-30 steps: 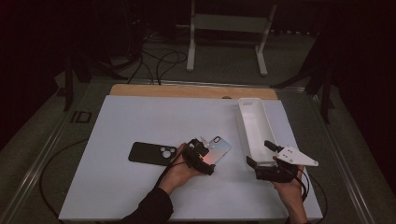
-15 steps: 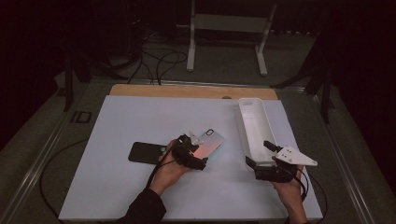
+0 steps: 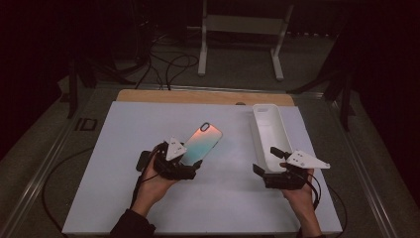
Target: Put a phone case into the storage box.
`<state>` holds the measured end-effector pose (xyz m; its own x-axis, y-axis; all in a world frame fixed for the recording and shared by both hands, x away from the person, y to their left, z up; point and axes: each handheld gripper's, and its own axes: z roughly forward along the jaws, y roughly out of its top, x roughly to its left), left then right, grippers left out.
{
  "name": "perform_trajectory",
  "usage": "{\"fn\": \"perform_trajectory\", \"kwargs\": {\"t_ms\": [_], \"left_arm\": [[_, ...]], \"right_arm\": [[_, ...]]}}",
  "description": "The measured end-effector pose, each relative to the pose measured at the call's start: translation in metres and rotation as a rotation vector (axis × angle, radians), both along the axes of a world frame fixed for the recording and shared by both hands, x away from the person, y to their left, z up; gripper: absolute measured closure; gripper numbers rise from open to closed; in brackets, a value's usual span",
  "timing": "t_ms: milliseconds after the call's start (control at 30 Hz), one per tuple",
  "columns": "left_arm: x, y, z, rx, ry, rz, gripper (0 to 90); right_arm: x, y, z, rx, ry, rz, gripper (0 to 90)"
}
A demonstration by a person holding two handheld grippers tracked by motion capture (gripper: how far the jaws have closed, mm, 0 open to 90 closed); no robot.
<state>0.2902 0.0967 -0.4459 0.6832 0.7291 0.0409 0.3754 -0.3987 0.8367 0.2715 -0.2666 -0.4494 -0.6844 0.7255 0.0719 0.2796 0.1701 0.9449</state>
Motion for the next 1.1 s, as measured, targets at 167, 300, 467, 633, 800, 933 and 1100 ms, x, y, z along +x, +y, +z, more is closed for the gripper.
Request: {"fn": "perform_trajectory", "kwargs": {"t_ms": [167, 300, 467, 633, 800, 933, 1100], "left_arm": [[-0.009, 0.006, -0.003, 0.001, -0.022, -0.007, 17.2], [-0.014, 0.011, 0.0, -0.017, -0.043, -0.012, 17.2], [-0.019, 0.012, 0.005, -0.032, -0.063, -0.025, 17.2], [-0.02, 0.01, 0.006, -0.045, -0.068, -0.039, 17.1], [-0.02, 0.006, 0.005, -0.054, -0.065, -0.054, 17.1], [-0.021, 0.004, 0.006, -0.062, -0.074, -0.063, 17.1], [-0.023, 0.003, 0.008, -0.078, -0.08, -0.072, 17.1]], "right_arm": [[0.01, 0.01, 0.006, 0.061, 0.04, 0.05, 8.7], [0.015, 0.02, 0.01, 0.055, 0.055, 0.081, 8.7], [0.024, 0.041, 0.016, 0.033, 0.089, 0.121, 8.7], [0.033, 0.059, 0.022, 0.069, 0.127, 0.16, 8.8], [0.038, 0.082, 0.026, 0.074, 0.15, 0.205, 8.8], [0.042, 0.098, 0.026, 0.081, 0.181, 0.231, 8.9], [0.048, 0.112, 0.022, 0.104, 0.25, 0.235, 15.8]]}}
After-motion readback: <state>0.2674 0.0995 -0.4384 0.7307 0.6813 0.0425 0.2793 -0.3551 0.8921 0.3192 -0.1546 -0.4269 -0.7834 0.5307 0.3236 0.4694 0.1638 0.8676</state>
